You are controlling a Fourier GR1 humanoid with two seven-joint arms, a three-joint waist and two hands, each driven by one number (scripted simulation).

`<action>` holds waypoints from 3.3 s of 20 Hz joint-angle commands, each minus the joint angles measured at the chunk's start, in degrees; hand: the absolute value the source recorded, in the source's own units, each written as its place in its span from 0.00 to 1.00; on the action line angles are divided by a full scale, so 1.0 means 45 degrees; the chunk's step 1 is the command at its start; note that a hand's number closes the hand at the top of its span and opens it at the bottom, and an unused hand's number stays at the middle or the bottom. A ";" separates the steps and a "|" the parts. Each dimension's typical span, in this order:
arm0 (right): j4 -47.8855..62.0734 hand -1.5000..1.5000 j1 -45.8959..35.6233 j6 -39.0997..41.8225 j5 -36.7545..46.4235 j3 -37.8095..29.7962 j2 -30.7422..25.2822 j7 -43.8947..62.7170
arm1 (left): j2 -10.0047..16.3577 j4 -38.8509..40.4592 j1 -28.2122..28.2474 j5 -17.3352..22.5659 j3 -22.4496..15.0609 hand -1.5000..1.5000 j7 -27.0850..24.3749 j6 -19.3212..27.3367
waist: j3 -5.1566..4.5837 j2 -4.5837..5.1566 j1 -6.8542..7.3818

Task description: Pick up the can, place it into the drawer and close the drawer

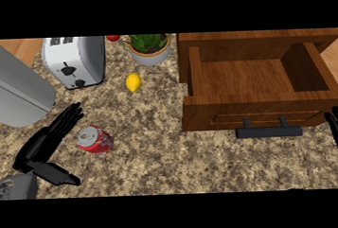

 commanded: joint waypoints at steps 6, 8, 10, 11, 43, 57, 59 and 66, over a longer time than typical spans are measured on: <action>0.0322 0.00 0.0161 -0.0172 0.0607 0.0393 0.0701 -0.0790 | 0.0077 0.2141 -0.1037 -0.0824 -0.0232 0.00 -0.0895 0.0384 | 0.0004 -0.0004 0.0006; -0.0246 0.00 0.0910 0.0455 0.0149 -0.0078 0.0405 -0.0799 | 0.0470 0.2739 -0.0539 -0.1001 -0.0038 0.00 -0.2313 0.0326 | 0.0002 -0.0006 -0.0007; -0.0224 0.00 0.0857 -0.0811 0.1034 0.1369 0.0710 -0.0941 | 0.0568 0.4056 -0.1722 -0.1071 0.0013 0.00 -0.2124 0.0330 | -0.0002 0.0008 -0.0048; -0.0358 0.00 0.0508 0.0407 -0.0409 -0.0439 0.0005 -0.0269 | 0.0431 0.4175 -0.1274 -0.1414 -0.0186 0.00 -0.2699 0.0686 | -0.0001 0.0002 -0.0032; -0.1161 0.00 0.0873 0.0695 -0.0057 -0.0290 0.0716 0.0013 | -0.0464 0.7628 -0.3682 -0.1741 -0.0913 0.00 -0.3708 0.1639 | 0.0002 -0.0001 -0.0042; -0.0289 0.00 0.0373 0.0616 -0.0382 -0.0718 0.0376 -0.0156 | -0.1190 0.4721 -0.2578 -0.0528 -0.1250 1.00 -0.1913 0.0200 | 0.0014 -0.0040 0.0111; -0.1019 0.00 0.0189 0.0250 -0.0025 -0.0290 0.0687 0.0273 | -0.1538 0.5255 -0.3061 -0.0703 -0.1324 1.00 -0.2146 0.0676 | 0.0004 -0.0011 0.0030; -0.1650 0.00 0.0841 0.0099 -0.0584 -0.0504 0.0727 0.0504 | -0.1909 0.3453 -0.2005 0.0859 0.0751 1.00 -0.0990 0.3715 | 0.0011 -0.0069 0.0330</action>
